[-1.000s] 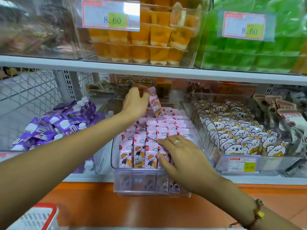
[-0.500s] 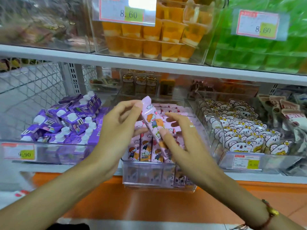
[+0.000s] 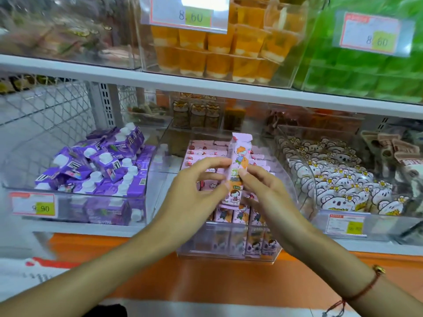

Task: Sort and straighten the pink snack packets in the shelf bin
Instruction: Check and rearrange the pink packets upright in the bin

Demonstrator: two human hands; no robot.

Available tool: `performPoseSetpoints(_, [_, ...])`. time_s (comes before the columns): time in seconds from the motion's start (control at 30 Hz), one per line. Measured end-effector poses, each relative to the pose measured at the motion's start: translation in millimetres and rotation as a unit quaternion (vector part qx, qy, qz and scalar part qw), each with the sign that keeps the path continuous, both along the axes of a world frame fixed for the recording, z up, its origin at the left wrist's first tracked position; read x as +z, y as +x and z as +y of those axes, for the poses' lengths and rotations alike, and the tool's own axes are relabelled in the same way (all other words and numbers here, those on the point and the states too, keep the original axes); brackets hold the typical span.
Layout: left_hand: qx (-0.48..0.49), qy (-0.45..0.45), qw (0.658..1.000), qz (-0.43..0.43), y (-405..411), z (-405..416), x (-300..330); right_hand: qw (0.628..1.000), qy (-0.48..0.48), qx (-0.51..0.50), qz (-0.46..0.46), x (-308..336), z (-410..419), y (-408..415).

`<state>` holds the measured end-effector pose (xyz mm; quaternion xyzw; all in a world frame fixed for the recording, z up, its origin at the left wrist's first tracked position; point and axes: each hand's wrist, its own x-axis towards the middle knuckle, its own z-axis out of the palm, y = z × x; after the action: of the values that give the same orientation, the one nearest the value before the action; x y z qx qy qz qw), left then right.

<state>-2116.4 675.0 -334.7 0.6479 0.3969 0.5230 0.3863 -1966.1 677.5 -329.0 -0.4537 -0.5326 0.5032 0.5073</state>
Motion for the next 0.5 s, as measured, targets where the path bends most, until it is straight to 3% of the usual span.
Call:
performPoseSetpoints(0.17, [0.041, 0.059, 0.994, 0.079, 3, 3, -9, 0.999, 0.002, -0.015, 0.050, 0, -1, 2])
performPoseSetpoints(0.27, [0.061, 0.094, 0.991, 0.069, -1, 5, -3, 0.998, 0.026, -0.013, 0.054, 1, -1, 4])
performPoseSetpoints(0.5, [0.030, 0.082, 0.992, 0.087, -2, 4, -3, 0.993, 0.012, 0.066, 0.098, 5, 3, 10])
